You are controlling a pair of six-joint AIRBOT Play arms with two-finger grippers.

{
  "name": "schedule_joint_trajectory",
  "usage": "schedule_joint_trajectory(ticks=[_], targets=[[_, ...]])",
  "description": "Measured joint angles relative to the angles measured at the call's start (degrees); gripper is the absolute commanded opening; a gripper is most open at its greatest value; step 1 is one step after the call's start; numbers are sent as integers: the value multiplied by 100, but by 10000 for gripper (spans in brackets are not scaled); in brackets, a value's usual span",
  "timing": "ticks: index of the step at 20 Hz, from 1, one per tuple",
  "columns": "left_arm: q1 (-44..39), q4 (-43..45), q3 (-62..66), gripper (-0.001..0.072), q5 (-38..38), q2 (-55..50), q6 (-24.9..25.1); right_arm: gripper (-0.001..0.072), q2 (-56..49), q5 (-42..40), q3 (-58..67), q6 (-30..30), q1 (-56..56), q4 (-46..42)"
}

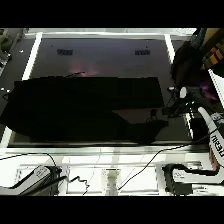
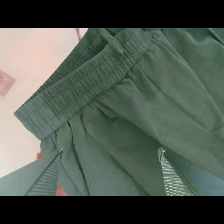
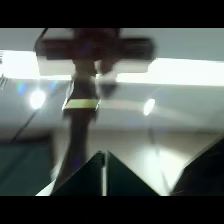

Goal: Fold the clothes and pants, and hang the long-sleeved shirts on hangers.

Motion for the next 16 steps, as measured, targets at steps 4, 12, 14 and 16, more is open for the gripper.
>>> schedule_joint_trajectory(ticks=[4, 12, 14, 16], targets=[[0, 0, 0, 686, 2, 0, 0, 1, 50, 72, 1117, -109, -590, -140], [0, -2, 0, 685, 2, -55, -2, 278, 734, 1032, -142, -2149, -2555, 3156], [0, -4, 0, 685, 2, -79, 0, 345, 820, 979, -898, -2575, -2629, 3595], [0, -9, 0, 685, 0, -92, 0, 345, 802, 636, -1447, -2817, -2551, 3827]])
